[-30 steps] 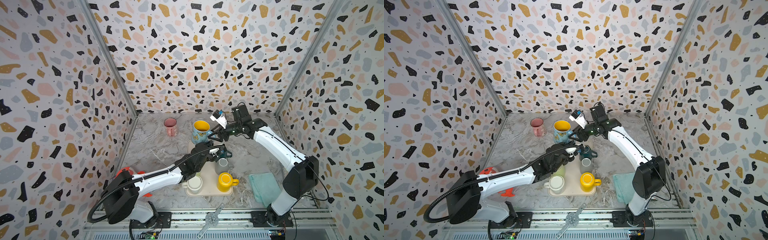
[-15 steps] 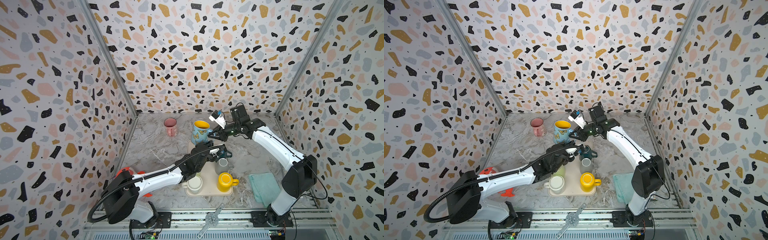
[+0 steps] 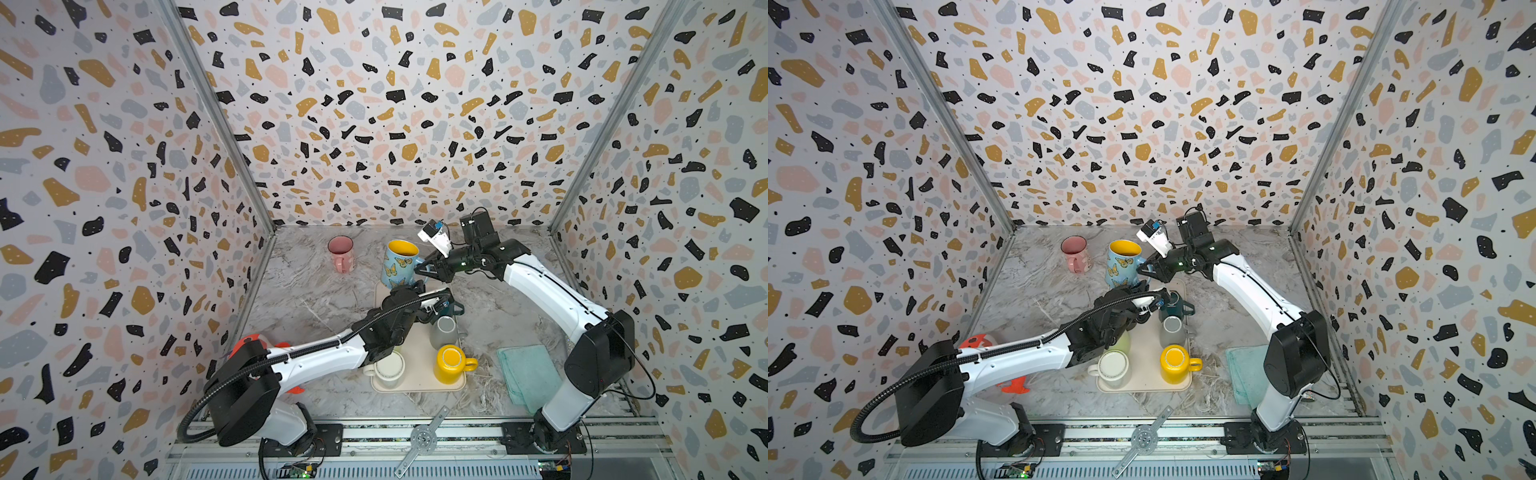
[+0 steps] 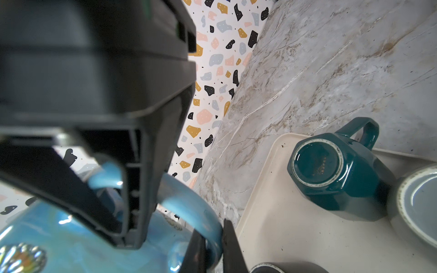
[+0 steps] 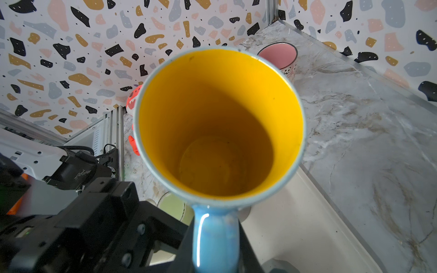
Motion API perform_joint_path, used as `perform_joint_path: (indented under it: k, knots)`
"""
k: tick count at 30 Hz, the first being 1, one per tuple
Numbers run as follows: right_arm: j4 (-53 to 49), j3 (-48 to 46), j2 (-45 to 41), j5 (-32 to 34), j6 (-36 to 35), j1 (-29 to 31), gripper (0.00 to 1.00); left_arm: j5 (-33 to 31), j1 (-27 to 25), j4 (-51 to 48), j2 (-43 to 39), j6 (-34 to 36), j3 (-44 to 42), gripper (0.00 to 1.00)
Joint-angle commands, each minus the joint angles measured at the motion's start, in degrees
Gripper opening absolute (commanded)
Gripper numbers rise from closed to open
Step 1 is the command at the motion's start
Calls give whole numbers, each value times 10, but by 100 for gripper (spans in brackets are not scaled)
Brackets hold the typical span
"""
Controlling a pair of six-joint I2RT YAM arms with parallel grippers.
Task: Turn the mug right side up
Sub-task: 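Carry the blue mug with the right gripper while the left gripper withdraws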
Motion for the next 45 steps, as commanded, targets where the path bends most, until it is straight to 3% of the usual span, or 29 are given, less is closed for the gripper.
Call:
perform_joint_path:
  k: [1,6,9,16,20,27,36,45]
  knots:
    - [40,-8,-31,33,20,-5,0,-50,-3,82,-19,-13,32,11]
    - [63,-16,-40,35,36,-3,0,-52,-4,76,-32,-41,37,34]
    - [74,-16,-45,43,43,-4,0,-60,-3,77,-40,-51,35,42]
    - [119,-18,-49,66,71,-1,0,-99,-2,86,-77,-92,22,48]
    - [141,-7,-35,113,74,19,0,-126,7,83,-117,-153,11,55]
    - [157,65,52,178,69,52,0,19,126,-6,-211,-363,12,58]
    - [178,168,175,237,70,67,0,120,226,-49,-284,-464,-8,60]
    - [223,221,247,248,87,71,0,253,314,-82,-265,-520,-6,60]
